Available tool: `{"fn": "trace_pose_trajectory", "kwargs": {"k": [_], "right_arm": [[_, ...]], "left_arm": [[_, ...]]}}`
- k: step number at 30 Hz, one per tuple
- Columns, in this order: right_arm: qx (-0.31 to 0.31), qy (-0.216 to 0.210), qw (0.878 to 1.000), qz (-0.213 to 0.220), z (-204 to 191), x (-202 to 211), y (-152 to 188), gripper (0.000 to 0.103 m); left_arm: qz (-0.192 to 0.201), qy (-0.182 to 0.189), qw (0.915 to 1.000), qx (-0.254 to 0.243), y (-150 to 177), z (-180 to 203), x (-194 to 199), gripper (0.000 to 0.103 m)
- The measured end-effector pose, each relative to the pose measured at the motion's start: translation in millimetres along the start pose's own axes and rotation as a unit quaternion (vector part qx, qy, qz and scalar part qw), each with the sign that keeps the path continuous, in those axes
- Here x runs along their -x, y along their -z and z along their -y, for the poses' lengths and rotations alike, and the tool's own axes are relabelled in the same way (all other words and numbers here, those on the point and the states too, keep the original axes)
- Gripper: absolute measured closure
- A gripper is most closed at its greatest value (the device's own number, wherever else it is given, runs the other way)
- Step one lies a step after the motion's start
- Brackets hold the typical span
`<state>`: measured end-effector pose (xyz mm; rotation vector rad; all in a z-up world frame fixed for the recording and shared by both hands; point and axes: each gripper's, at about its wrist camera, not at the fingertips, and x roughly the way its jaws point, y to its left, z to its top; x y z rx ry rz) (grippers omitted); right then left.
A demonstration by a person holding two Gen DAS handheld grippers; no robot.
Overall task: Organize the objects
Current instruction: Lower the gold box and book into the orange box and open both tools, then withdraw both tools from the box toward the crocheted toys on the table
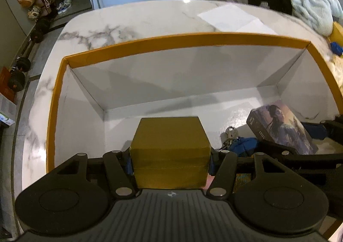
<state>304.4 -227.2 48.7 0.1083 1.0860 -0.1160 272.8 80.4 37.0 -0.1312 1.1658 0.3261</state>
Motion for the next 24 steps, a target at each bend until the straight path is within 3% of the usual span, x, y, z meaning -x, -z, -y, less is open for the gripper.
{"fn": "trace_pose_trajectory", "kwargs": {"k": [1, 4, 7, 10, 14, 16, 20, 24], "right_arm": [[0.002, 0.001, 1.000, -0.004, -1.2, -0.2, 0.5, 0.044], [0.008, 0.006, 1.000, -0.008, -6.0, 1.7, 5.4, 0.043], [0.013, 0.009, 1.000, 0.003, -8.2, 4.8, 8.3, 0.043], [0.018, 0.008, 0.999, 0.027, -11.3, 12.5, 14.5, 0.040], [0.053, 0.006, 0.996, 0.069, -23.0, 29.2, 23.4, 0.022], [0.078, 0.027, 0.992, 0.097, -33.2, 38.5, 29.5, 0.017], [0.124, 0.066, 0.980, 0.143, -45.4, 55.9, 40.1, 0.015], [0.124, 0.079, 0.972, 0.181, -42.6, 74.9, 59.0, 0.012]], "left_arm": [[-0.007, 0.000, 0.9999, -0.009, 1.7, 2.6, -0.5, 0.025], [-0.016, -0.010, 0.9996, -0.020, 5.4, 6.7, -2.4, 0.026], [-0.012, 0.004, 0.9999, -0.002, 5.6, -0.3, -0.8, 0.024], [0.017, 0.014, 0.9996, 0.017, 7.5, -7.6, 7.9, 0.021], [0.056, 0.030, 0.9978, 0.020, 12.5, -13.6, 23.7, 0.017], [0.075, 0.042, 0.9960, 0.021, 14.8, -15.5, 33.2, 0.017], [0.117, 0.041, 0.9922, 0.014, 26.3, -13.3, 55.2, 0.017], [0.160, 0.036, 0.9863, 0.012, 48.8, -11.9, 77.4, 0.017]]}}
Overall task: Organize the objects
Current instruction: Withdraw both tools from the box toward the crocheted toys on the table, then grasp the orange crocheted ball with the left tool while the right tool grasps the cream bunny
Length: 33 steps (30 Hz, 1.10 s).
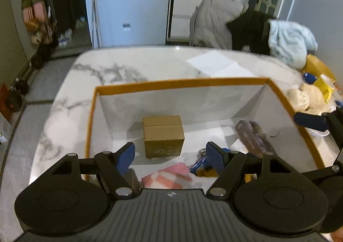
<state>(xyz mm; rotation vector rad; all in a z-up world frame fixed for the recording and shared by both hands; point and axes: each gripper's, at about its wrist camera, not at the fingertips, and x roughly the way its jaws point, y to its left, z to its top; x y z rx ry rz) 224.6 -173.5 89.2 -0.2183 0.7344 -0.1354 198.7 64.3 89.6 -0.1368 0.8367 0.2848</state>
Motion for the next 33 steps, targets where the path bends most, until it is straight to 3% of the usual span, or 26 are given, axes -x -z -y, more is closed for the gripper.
{"fn": "trace_pose_trajectory", "kwargs": {"k": [4, 8, 12, 16, 21, 25, 33], "right_arm": [[-0.005, 0.015, 0.999, 0.050, -3.4, 39.6, 23.1, 0.011], [-0.013, 0.018, 0.994, 0.109, -10.9, 91.0, 57.6, 0.006], [-0.048, 0.004, 0.991, 0.128, -19.6, 125.1, 99.4, 0.004], [-0.084, -0.036, 0.990, 0.112, -37.5, 125.1, 132.7, 0.004], [-0.071, -0.028, 0.993, 0.089, -56.7, 102.0, 155.2, 0.004], [-0.097, -0.045, 0.992, 0.068, -47.0, 80.8, 165.0, 0.014], [-0.146, -0.034, 0.986, 0.068, -5.7, 98.0, 189.4, 0.012]], "left_arm": [[0.060, 0.002, 0.9982, 0.000, 28.2, 1.4, 41.8, 0.016], [0.133, -0.012, 0.9909, -0.016, 71.4, 4.9, 88.9, 0.013], [0.170, -0.020, 0.9849, -0.024, 117.2, 11.0, 109.3, 0.007], [0.170, -0.036, 0.9843, -0.029, 154.2, 18.3, 102.3, 0.007], [0.136, -0.029, 0.9897, -0.035, 161.6, 20.5, 84.9, 0.007], [0.123, -0.019, 0.9918, -0.028, 163.3, 18.9, 79.3, 0.007], [0.107, 0.012, 0.9936, -0.034, 171.1, 27.2, 58.1, 0.007]]}}
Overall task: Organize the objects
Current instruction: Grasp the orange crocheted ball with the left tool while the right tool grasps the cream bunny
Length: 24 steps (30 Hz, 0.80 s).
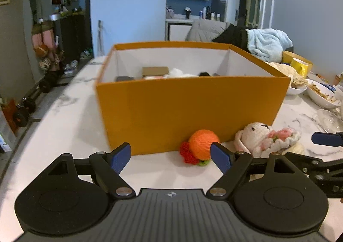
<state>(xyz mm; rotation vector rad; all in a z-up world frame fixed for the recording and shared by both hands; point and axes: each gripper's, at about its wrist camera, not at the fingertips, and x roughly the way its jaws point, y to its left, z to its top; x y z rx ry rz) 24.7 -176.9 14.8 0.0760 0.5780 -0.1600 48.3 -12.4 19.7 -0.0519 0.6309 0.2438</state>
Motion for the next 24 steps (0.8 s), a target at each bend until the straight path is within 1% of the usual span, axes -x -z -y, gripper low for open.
{"fn": "trace_pose_trajectory", "kwargs": {"k": [4, 5, 8, 9, 10, 11, 13, 14, 17, 18, 22, 24], "right_arm": [[0.000, -0.001, 1.000, 0.002, 1.6, 1.4, 3.2, 0.012], [0.001, -0.001, 1.000, 0.003, -0.1, 0.4, 1.7, 0.012], [0.006, 0.000, 1.000, 0.003, -3.0, 0.0, 3.8, 0.011], [0.008, -0.001, 1.000, 0.002, -2.8, -0.1, 4.4, 0.010], [0.009, -0.002, 1.000, 0.002, -2.3, -0.1, 4.1, 0.010], [0.008, -0.002, 1.000, 0.002, -2.5, 0.5, 4.7, 0.010], [0.008, -0.003, 1.000, 0.003, -2.9, 1.1, 5.7, 0.010], [0.009, -0.002, 1.000, 0.004, -3.4, 1.4, 5.8, 0.010], [0.017, -0.001, 1.000, 0.007, -6.0, 0.3, 6.2, 0.010], [0.018, -0.002, 1.000, 0.007, -7.4, -0.3, 6.1, 0.010], [0.028, -0.009, 1.000, 0.010, -15.9, -4.3, 5.2, 0.010], [0.028, -0.021, 0.999, 0.010, -19.5, -8.3, 4.5, 0.010]], "left_arm": [[-0.017, 0.019, 0.9996, 0.013, -2.4, 8.1, -22.1, 0.007], [-0.023, 0.033, 0.9992, 0.007, -3.2, 10.5, -27.4, 0.007], [-0.030, 0.056, 0.9979, 0.009, -4.8, 16.8, -38.0, 0.007], [-0.035, 0.099, 0.9942, -0.021, -5.6, 18.9, -42.1, 0.009], [-0.039, 0.100, 0.9940, -0.021, -6.1, 20.7, -46.5, 0.016], [-0.044, 0.098, 0.9940, -0.019, -6.5, 21.6, -51.4, 0.020], [-0.065, 0.098, 0.9931, -0.003, -4.9, 20.4, -60.1, 0.032], [-0.071, 0.101, 0.9924, 0.001, -2.9, 19.3, -63.6, 0.034], [-0.053, 0.090, 0.9943, -0.018, 4.1, 21.0, -62.7, 0.036], [-0.049, 0.086, 0.9948, -0.024, 5.9, 21.0, -62.1, 0.040], [-0.039, 0.090, 0.9950, -0.021, 10.5, 13.7, -57.7, 0.041], [-0.038, 0.087, 0.9952, -0.021, 11.8, 9.9, -54.6, 0.042]]}}
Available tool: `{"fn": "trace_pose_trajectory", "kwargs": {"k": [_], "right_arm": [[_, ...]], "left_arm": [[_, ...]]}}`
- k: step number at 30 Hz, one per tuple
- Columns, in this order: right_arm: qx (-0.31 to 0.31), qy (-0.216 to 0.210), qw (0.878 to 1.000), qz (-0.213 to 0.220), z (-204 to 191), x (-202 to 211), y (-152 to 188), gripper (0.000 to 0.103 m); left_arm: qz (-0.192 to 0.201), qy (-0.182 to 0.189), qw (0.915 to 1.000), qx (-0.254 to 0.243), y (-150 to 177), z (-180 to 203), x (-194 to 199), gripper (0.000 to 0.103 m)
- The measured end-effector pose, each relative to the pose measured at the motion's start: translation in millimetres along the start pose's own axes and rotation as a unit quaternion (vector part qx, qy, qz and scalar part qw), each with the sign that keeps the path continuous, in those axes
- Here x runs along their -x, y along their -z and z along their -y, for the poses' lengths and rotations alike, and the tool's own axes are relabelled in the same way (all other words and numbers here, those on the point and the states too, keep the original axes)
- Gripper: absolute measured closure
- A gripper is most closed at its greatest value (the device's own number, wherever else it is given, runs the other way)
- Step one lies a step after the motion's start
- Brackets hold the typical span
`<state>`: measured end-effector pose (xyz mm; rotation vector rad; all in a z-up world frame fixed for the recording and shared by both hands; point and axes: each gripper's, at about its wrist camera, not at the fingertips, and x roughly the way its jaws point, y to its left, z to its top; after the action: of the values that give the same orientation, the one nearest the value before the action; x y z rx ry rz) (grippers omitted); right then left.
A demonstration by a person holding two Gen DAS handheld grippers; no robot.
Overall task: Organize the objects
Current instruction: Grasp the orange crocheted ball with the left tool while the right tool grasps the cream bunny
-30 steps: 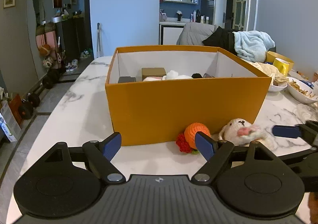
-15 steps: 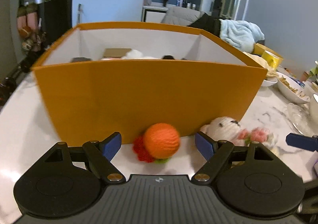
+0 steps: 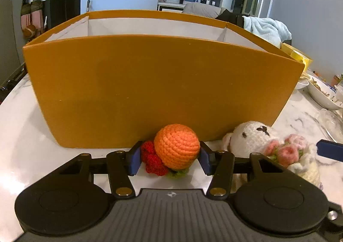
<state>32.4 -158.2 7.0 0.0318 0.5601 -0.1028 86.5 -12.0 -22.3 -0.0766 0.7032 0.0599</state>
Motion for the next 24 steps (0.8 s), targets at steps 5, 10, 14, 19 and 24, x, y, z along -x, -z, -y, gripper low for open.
{"fn": "trace_pose_trajectory", "kwargs": {"k": [5, 10, 14, 19, 24], "right_arm": [[0.007, -0.008, 1.000, -0.003, -7.6, -15.1, -0.2, 0.010], [0.010, 0.003, 1.000, -0.004, -11.0, -29.7, 1.2, 0.010], [0.009, 0.009, 1.000, -0.014, -10.5, -43.1, 5.1, 0.010], [0.003, 0.022, 1.000, -0.014, -7.3, -49.9, 11.4, 0.010], [-0.018, 0.028, 0.999, -0.021, -0.6, -53.7, 11.5, 0.013]], "left_arm": [[-0.002, -0.009, 1.0000, 0.003, 4.9, -10.1, 10.1, 0.042], [0.006, -0.028, 0.9996, -0.006, 12.6, -13.3, 19.6, 0.042], [0.014, -0.037, 0.9992, -0.009, 16.5, -12.8, 21.8, 0.041], [0.022, -0.069, 0.9968, -0.034, 19.7, -3.1, 17.4, 0.041], [0.025, -0.072, 0.9968, -0.027, 18.6, -0.1, 15.9, 0.041]]}}
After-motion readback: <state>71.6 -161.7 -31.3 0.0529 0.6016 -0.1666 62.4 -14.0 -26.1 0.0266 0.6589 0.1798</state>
